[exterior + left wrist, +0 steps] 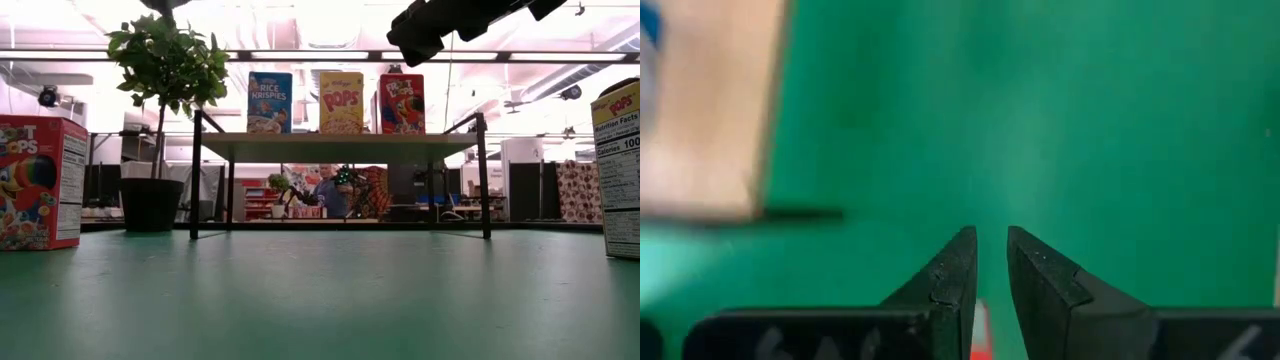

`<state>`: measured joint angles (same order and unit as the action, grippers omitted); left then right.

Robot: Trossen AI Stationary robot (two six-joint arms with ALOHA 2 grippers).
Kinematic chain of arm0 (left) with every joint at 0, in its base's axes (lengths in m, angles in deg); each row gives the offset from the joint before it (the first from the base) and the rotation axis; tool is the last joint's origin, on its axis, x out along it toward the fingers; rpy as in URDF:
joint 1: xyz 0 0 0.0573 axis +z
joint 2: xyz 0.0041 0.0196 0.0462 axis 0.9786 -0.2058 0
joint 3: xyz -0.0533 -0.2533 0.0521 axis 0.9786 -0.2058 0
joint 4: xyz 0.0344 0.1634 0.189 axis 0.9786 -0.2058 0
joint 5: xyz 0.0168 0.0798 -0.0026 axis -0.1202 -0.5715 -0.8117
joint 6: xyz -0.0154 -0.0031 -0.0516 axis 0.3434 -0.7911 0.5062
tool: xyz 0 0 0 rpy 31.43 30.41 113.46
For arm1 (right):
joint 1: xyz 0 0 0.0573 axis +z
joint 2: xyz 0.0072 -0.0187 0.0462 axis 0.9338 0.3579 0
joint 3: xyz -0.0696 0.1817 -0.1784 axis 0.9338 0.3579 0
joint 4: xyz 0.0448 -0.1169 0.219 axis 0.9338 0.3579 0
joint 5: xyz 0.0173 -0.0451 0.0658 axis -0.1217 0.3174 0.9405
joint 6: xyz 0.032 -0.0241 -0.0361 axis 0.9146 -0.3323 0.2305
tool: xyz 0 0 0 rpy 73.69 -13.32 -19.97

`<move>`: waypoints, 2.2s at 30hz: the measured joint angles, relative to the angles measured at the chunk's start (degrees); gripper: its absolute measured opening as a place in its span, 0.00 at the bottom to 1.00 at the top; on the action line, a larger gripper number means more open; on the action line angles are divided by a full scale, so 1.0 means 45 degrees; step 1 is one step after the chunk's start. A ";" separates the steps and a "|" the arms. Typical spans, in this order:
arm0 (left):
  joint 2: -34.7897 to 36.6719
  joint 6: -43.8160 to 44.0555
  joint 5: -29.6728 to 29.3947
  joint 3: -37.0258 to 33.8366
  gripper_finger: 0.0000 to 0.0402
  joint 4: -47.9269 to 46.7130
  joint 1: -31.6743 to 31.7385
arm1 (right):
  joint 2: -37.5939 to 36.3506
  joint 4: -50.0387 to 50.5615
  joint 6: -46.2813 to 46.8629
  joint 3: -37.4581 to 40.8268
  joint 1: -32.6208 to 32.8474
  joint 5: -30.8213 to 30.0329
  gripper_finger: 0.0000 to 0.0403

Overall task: Stack cereal on shelf
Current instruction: Put the red cereal box on the shelf aligned with the other red cereal boxes

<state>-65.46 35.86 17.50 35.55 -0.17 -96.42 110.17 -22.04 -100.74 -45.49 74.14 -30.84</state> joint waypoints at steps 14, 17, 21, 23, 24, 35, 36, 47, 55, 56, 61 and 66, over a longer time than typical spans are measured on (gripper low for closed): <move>-0.0003 0.5277 0.0996 -0.2247 0.27 -0.1943 -0.2660 | 0.0000 -0.0044 0.0036 0.0000 0.0002 0.0000 0.42; -0.0004 0.5469 0.0988 -0.2806 0.40 -0.2092 -0.2673 | 0.0000 -0.0044 0.0132 0.0000 -0.0001 0.0000 0.42; 0.0010 0.5257 0.0670 -0.3338 0.57 -0.2172 -0.2673 | 0.0000 -0.0049 0.0197 0.0000 0.0002 -0.0001 0.42; 0.0062 0.4939 0.0559 -0.3638 0.63 -0.2180 -0.2669 | -0.0002 -0.0053 0.0187 0.0000 0.0000 0.0000 0.42; 0.0087 0.4843 0.0549 -0.3773 0.66 -0.2184 -0.2664 | 0.0000 -0.0049 0.0169 0.0000 0.0002 0.0000 0.42; 0.0463 0.4753 -0.0486 -0.4892 0.73 -0.1638 -0.2659 | -0.0004 -0.0044 0.0144 0.0000 0.0002 0.0000 0.42; 0.0482 0.4752 -0.0486 -0.4961 0.73 -0.1498 -0.2659 | 0.0000 -0.0044 0.0143 0.0003 -0.0002 -0.0003 0.42; 0.0472 0.4694 -0.0457 -0.5397 0.58 -0.0808 -0.2663 | 0.0000 -0.0041 0.0187 0.0002 0.0000 0.0000 0.42; 0.0467 0.4779 -0.0442 -0.5208 0.40 -0.0703 -0.2663 | 0.0000 -0.0034 0.0259 0.0005 0.0002 0.0000 0.42; 0.0467 0.4783 -0.0442 -0.5193 0.39 -0.0674 -0.2663 | 0.0000 -0.0034 0.0255 0.0005 -0.0002 0.0000 0.42; 0.0459 0.4791 -0.0440 -0.5002 0.35 -0.0499 -0.2663 | -0.0005 -0.0039 -0.0054 0.0005 -0.0001 0.0000 0.42; 0.0452 0.4901 -0.0512 -0.4046 0.35 -0.0415 -0.2663 | -0.0003 -0.0141 -0.0777 0.0005 -0.0002 -0.0001 0.42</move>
<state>-63.43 57.92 15.19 17.34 -2.04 -108.41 110.16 -22.68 -104.24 -45.47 74.13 -30.85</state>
